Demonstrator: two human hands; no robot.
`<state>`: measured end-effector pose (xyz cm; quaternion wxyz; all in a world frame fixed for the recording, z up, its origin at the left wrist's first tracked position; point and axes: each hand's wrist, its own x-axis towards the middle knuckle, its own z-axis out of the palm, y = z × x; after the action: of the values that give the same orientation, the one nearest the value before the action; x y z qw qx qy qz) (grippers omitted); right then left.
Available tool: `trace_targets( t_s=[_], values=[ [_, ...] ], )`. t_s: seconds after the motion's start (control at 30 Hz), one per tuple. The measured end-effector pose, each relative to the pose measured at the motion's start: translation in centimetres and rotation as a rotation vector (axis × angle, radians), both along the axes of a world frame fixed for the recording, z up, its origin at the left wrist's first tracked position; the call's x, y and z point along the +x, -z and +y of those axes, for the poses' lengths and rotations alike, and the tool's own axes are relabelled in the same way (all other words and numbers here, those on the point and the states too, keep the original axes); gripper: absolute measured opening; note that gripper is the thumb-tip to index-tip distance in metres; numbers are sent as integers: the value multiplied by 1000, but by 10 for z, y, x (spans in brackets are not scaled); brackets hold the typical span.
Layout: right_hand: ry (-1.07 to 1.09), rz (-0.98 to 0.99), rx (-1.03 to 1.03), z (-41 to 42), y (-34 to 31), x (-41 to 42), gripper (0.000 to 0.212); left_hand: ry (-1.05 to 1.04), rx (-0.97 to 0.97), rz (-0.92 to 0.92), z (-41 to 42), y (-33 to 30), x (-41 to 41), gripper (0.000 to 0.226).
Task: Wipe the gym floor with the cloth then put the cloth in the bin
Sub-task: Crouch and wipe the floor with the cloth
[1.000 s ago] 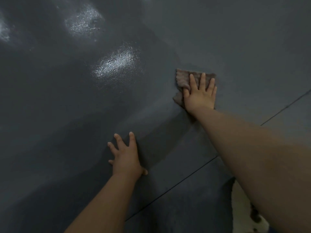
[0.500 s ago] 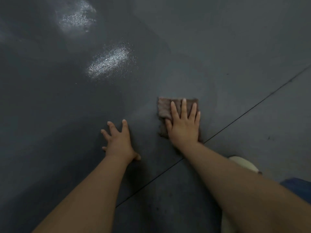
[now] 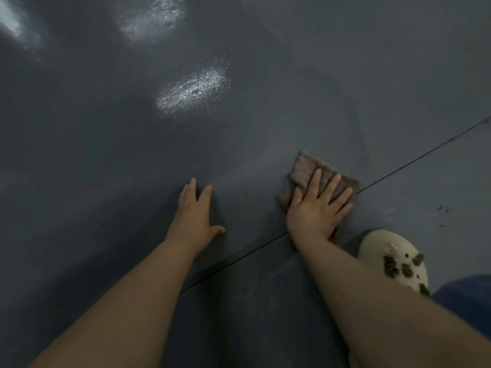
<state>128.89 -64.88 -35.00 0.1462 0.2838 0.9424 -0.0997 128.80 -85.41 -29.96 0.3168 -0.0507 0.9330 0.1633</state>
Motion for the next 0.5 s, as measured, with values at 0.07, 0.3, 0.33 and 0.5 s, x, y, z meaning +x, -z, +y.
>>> trace_targets(
  t_s=[0.07, 0.3, 0.33, 0.5],
  values=[
    [-101, 58, 2, -36, 0, 26, 59, 15, -35, 6, -6, -3, 13, 98],
    [-974, -23, -70, -60, 1, 46, 62, 18, -224, -86, -24, -11, 52, 119],
    [-1064, -7, -42, -49, 2, 33, 62, 15, -249, -107, -27, -11, 57, 121],
    [-824, -36, 51, -4, -1, -32, 61, -93, -323, -188, -51, -11, 79, 120]
  ],
)
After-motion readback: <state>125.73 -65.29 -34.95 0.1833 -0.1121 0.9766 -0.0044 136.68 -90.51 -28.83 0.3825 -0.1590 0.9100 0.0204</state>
